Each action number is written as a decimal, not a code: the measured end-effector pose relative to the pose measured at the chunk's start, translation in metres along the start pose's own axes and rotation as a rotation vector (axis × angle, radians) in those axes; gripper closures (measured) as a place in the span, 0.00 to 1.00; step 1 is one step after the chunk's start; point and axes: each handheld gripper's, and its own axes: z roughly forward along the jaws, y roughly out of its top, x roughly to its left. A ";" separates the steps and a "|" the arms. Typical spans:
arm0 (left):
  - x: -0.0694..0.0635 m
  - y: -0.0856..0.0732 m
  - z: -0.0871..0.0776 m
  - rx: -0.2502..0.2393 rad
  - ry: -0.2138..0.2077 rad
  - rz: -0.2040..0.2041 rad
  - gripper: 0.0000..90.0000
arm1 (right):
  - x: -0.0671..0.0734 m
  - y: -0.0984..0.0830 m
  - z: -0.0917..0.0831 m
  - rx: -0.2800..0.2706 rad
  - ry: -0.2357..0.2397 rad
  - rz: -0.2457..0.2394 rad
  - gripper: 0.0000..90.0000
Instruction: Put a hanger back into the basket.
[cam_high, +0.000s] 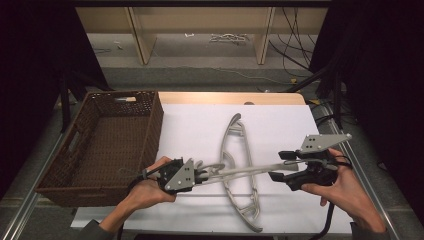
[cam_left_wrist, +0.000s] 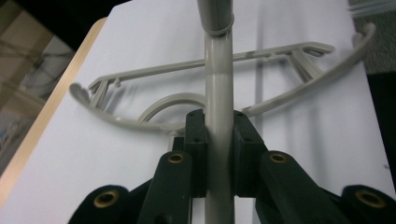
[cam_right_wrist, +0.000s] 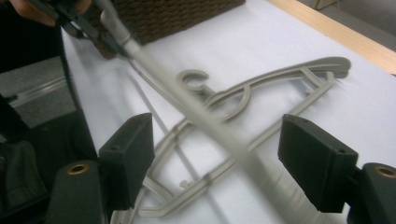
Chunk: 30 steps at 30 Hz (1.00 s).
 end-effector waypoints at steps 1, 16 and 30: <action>0.007 -0.001 -0.003 0.013 0.020 -0.060 0.88 | 0.001 0.001 -0.002 -0.011 -0.016 0.006 0.31; 0.032 0.007 -0.026 -0.075 0.068 -0.368 0.88 | 0.017 -0.012 0.038 -0.007 -0.115 -0.007 0.29; 0.054 0.030 -0.060 -0.198 0.043 -0.492 0.88 | 0.033 -0.041 0.078 -0.014 -0.133 0.015 0.29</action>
